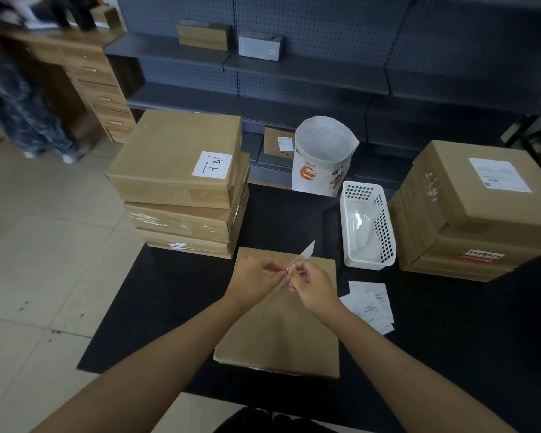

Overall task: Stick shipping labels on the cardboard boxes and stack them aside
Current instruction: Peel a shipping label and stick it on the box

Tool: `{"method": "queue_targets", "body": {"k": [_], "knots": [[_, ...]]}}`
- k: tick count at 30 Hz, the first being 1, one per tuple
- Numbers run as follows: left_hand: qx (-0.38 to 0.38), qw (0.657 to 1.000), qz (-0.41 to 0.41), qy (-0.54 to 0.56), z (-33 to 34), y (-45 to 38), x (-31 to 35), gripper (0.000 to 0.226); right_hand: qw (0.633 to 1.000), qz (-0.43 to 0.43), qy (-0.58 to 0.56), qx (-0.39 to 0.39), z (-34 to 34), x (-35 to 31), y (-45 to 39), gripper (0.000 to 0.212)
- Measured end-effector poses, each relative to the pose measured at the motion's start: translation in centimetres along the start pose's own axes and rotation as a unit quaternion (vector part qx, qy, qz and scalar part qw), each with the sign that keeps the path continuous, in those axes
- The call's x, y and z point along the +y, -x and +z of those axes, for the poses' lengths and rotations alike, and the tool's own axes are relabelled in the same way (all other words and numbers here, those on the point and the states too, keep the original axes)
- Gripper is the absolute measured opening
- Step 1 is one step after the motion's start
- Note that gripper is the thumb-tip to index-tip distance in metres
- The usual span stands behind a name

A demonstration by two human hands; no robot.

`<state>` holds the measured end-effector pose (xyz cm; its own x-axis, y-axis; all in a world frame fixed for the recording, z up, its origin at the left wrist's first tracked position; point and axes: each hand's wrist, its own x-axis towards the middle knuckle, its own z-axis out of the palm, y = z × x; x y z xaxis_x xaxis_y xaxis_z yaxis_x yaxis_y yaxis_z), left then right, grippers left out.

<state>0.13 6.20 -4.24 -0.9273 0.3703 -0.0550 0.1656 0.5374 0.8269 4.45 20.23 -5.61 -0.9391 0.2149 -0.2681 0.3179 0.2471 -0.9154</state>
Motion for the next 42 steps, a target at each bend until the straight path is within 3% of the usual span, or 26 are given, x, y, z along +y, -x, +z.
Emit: {"method": "queue_targets", "body": {"k": [6,11,16,20,23,32,36,42], "knots": [[-0.013,1.000,-0.003,-0.012,0.2,0.2,-0.1,0.012,0.997,-0.019,0.076,-0.012,-0.4,0.1,0.1,0.010],[0.002,0.993,-0.081,0.083,0.2,0.2,0.3,0.007,0.998,-0.007,0.058,0.010,-0.7,-0.3,0.2,0.007],[0.049,0.963,-0.149,0.220,-0.7,0.2,0.6,0.009,0.984,0.122,-0.099,0.082,-2.2,0.4,-0.8,0.019],[0.059,0.955,-0.173,0.232,-0.5,-0.1,0.5,0.009,0.932,0.195,-0.280,0.121,-3.8,0.8,-0.8,0.019],[0.079,0.947,-0.198,0.240,-0.1,-0.3,0.5,0.006,0.893,0.233,-0.346,0.168,-4.4,0.6,-0.5,0.021],[0.125,0.946,-0.207,0.215,-0.4,-0.8,1.0,0.006,0.860,0.338,-0.260,0.279,-5.3,3.0,-1.1,0.017],[0.136,0.942,-0.210,0.224,-0.5,-0.9,1.0,0.008,0.834,0.348,-0.274,0.328,-5.5,3.0,-1.3,0.037],[0.172,0.930,-0.194,0.259,-1.0,-1.1,1.2,0.012,0.830,0.353,-0.284,0.327,-6.0,3.0,-0.7,0.033]]}}
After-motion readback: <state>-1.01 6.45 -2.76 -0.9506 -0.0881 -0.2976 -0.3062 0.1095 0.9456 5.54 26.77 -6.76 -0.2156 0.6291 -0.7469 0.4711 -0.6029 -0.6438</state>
